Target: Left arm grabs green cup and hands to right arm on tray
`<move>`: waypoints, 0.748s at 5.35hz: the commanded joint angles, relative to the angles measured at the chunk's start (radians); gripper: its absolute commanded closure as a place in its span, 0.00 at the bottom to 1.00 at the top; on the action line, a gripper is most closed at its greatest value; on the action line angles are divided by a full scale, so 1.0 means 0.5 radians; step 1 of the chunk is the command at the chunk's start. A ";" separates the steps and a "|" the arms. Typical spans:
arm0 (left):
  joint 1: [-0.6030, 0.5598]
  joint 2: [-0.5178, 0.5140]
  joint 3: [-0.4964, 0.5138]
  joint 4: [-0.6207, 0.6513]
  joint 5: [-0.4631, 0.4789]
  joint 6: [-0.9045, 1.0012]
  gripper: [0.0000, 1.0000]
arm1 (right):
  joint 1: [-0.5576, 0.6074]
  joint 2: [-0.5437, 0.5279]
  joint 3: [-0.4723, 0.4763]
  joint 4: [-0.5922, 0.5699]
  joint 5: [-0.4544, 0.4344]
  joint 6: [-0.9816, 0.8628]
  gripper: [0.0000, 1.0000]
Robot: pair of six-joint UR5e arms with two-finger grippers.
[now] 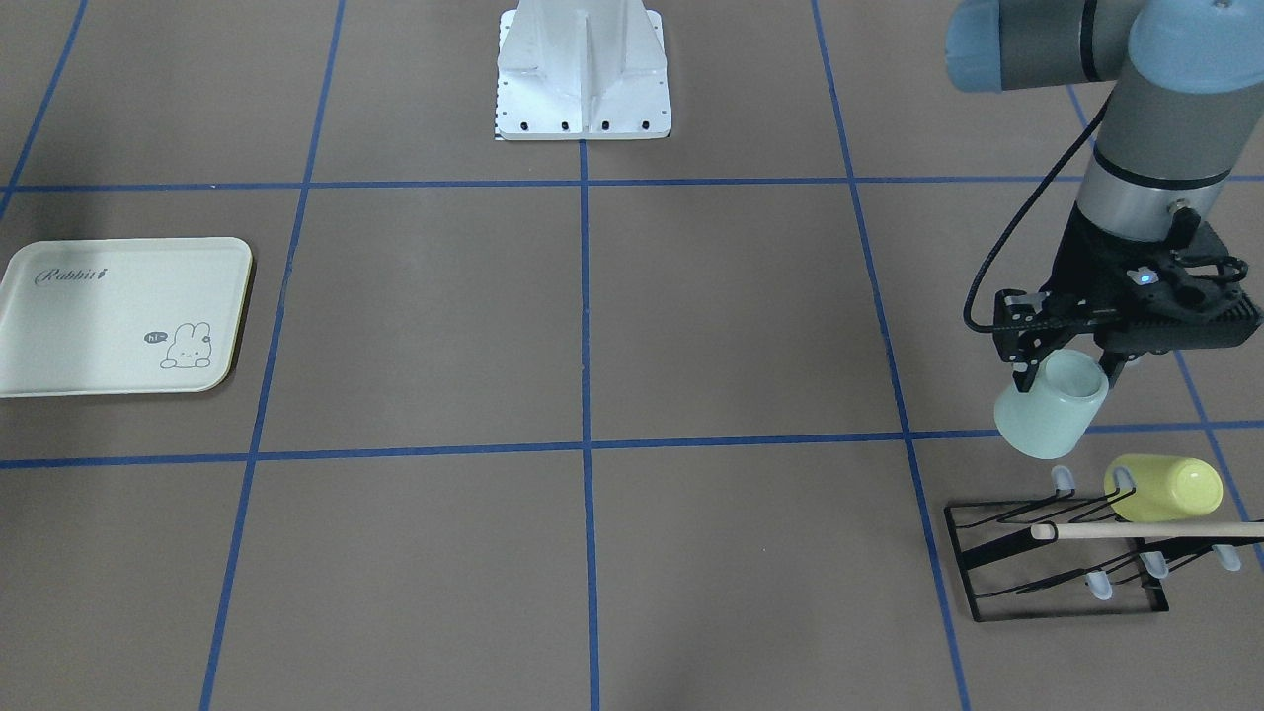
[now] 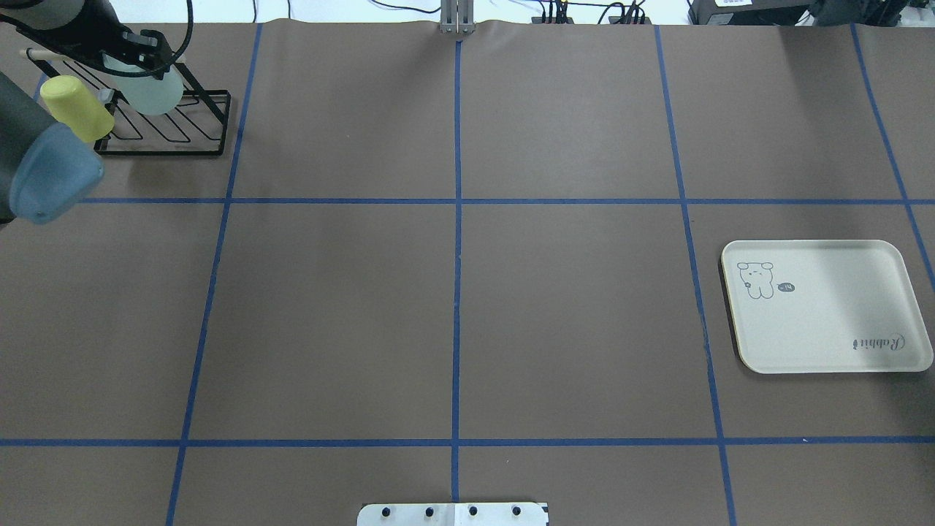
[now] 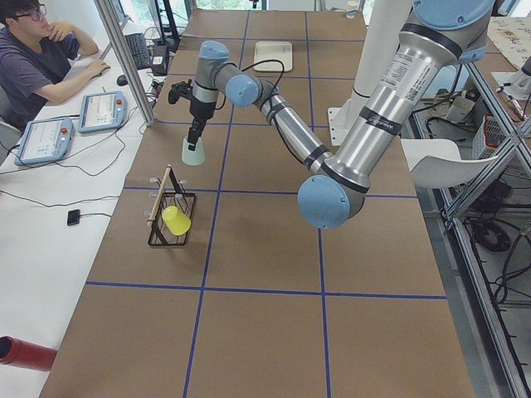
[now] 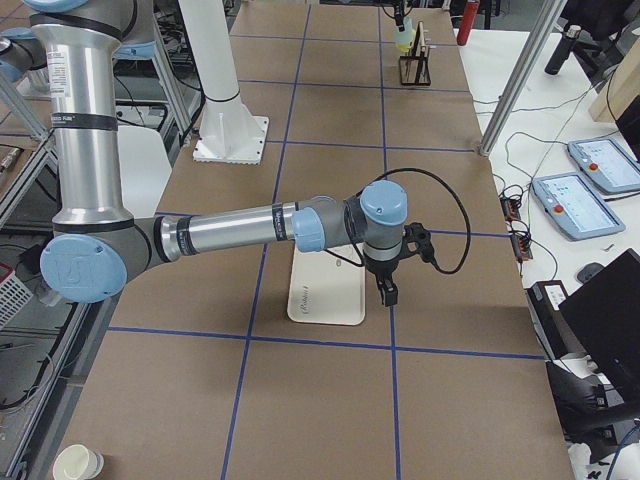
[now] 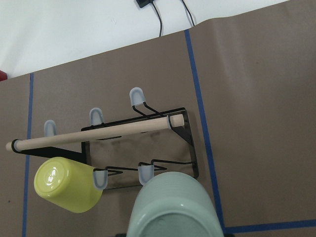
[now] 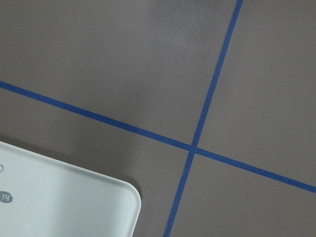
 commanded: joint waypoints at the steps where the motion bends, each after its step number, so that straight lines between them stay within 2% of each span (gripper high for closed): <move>1: 0.107 0.001 -0.005 -0.190 -0.009 -0.357 0.95 | -0.071 0.007 0.013 0.430 0.133 0.624 0.00; 2: 0.156 0.001 -0.008 -0.394 -0.030 -0.671 0.94 | -0.151 0.004 0.010 0.731 0.137 1.018 0.00; 4: 0.230 -0.002 -0.182 -0.604 -0.278 -1.233 0.94 | -0.344 -0.002 0.010 1.399 0.140 1.742 0.00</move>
